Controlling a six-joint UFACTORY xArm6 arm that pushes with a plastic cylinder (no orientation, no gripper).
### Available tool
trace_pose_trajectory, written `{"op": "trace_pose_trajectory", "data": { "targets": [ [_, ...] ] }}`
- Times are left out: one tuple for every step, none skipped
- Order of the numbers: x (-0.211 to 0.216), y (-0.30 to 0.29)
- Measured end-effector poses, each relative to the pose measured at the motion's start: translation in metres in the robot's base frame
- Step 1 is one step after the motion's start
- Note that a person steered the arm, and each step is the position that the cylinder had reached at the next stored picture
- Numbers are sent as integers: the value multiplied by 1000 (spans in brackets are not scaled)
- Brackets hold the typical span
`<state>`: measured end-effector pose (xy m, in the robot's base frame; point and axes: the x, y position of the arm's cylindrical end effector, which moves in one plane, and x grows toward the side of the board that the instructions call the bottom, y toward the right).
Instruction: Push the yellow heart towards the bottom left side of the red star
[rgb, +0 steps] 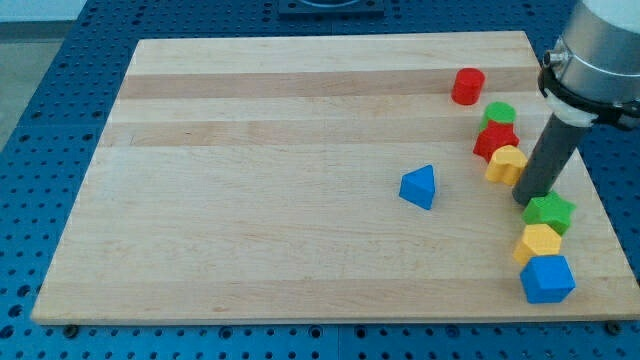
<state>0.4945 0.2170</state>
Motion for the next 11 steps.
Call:
{"op": "trace_pose_trajectory", "data": {
  "targets": [
    [-1,6],
    [-5,6],
    [-24,2],
    [-35,-29],
    [-35,-65],
    [-35,-78],
    [-35,-72],
    [-28,-34],
    [-9,-7],
    [-9,12],
    [-57,19]
  ]
}}
